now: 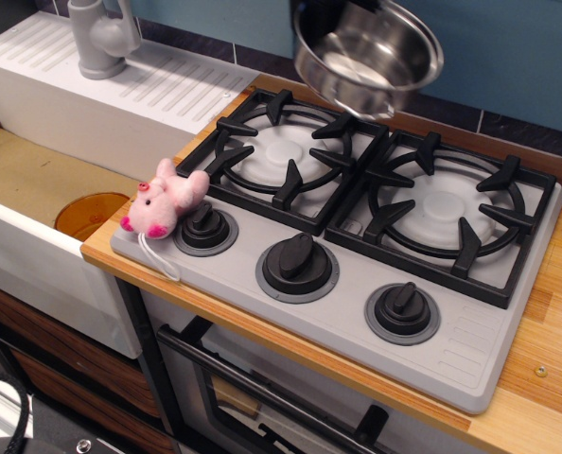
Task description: Put pan on stove and put stuffedpig in pan
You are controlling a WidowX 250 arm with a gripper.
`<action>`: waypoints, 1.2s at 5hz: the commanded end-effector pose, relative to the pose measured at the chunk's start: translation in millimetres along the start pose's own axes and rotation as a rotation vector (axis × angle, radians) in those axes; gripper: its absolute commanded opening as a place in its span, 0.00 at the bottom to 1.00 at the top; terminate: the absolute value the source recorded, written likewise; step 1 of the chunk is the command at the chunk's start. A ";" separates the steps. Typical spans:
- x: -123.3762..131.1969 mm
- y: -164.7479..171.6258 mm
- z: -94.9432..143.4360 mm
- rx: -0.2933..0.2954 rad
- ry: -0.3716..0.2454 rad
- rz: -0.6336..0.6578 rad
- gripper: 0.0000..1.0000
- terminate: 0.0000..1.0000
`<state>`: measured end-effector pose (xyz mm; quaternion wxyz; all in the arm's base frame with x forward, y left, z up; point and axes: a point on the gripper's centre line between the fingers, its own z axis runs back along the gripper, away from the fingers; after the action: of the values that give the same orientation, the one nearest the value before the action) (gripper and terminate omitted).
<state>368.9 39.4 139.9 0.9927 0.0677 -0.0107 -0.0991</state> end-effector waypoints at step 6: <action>3.4 52.9 -53.4 -0.016 -0.116 -0.039 0.00 0.00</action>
<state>378.4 94.2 76.9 0.9899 0.0445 -0.0445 -0.1268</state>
